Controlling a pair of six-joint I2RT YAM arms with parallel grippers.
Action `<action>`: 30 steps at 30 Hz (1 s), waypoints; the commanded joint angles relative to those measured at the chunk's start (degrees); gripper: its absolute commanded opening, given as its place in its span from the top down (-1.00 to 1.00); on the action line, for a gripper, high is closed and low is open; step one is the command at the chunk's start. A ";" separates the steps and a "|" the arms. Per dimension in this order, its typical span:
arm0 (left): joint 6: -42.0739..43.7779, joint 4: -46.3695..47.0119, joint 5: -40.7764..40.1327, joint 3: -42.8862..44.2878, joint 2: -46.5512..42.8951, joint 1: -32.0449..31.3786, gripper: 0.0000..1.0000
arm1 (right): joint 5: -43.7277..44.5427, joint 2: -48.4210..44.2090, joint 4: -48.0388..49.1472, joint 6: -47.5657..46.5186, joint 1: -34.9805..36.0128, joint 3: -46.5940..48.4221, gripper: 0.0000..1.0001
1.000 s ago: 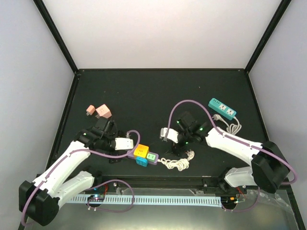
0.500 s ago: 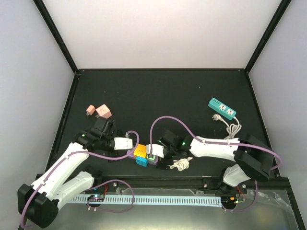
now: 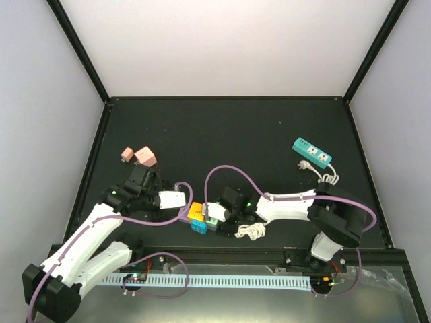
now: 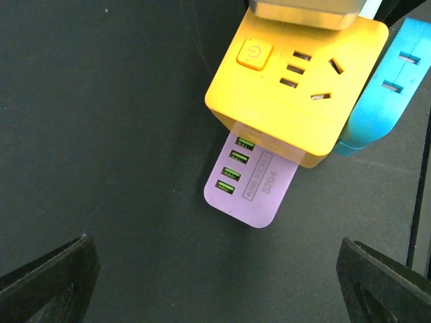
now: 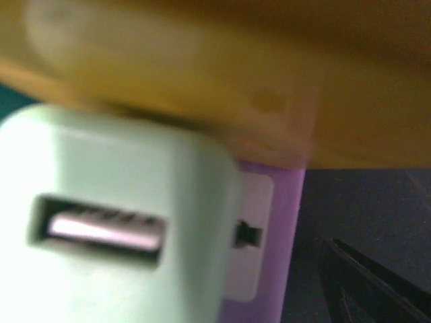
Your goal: Pull the plug off the socket
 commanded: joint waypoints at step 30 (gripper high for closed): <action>-34.40 32.02 -0.52 2.31 9.76 -1.82 -0.97 | 10.06 10.64 11.77 16.45 -15.45 5.93 0.22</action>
